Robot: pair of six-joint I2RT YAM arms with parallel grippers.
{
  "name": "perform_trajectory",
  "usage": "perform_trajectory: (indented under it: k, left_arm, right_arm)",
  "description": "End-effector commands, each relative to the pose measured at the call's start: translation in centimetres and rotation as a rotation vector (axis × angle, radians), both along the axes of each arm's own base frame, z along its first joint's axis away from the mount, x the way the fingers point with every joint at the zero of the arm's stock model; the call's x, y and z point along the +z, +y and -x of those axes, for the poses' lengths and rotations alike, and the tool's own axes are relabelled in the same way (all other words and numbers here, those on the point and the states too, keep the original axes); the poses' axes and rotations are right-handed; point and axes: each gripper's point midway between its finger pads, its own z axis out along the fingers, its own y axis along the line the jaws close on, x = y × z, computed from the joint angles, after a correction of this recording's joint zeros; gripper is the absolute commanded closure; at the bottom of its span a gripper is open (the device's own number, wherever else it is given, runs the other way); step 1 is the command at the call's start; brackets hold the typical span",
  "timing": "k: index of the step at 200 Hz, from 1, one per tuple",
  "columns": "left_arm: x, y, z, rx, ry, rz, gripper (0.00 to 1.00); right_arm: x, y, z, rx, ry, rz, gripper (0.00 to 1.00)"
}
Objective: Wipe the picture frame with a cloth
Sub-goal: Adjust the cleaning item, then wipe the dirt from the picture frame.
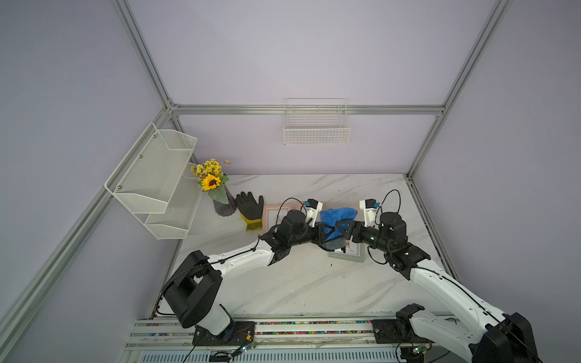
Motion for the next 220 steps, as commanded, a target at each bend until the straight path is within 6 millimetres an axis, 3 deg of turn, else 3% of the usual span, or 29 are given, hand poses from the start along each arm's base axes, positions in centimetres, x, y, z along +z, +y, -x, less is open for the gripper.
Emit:
perform_trajectory:
  k: [1,16,48,87,128,180,220]
  left_arm:
    - [-0.4,4.0,-2.6,0.177,0.016,-0.15,0.97]
    - [-1.6,4.8,-2.6,0.19,0.048,-0.25,0.97]
    - [-4.0,5.4,-2.6,0.19,0.123,-0.373,0.97]
    - [-7.4,3.2,-2.4,0.141,0.214,-0.485,0.98]
    - [-11.4,0.6,-2.4,0.103,0.291,-0.599,0.99]
    - [-12.4,-2.2,-3.2,0.075,0.298,-0.621,0.99]
    - [-12.5,-3.2,-4.6,0.077,0.298,-0.64,0.99]
  right_arm:
    - [0.1,-4.5,-1.5,-0.222,-0.007,0.128,0.33]
    - [-1.1,-6.6,-2.1,-0.292,0.039,0.154,0.32]
    - [-4.3,-8.5,-2.6,-0.364,0.135,0.179,0.31]
    - [-9.4,-8.6,-3.2,-0.387,0.288,0.22,0.32]
    - [-14.9,-10.0,-3.3,-0.457,0.448,0.323,0.35]
    - [-19.0,-11.4,-3.0,-0.495,0.555,0.419,0.41]
    - [-20.0,-11.4,-2.9,-0.486,0.586,0.438,0.5]
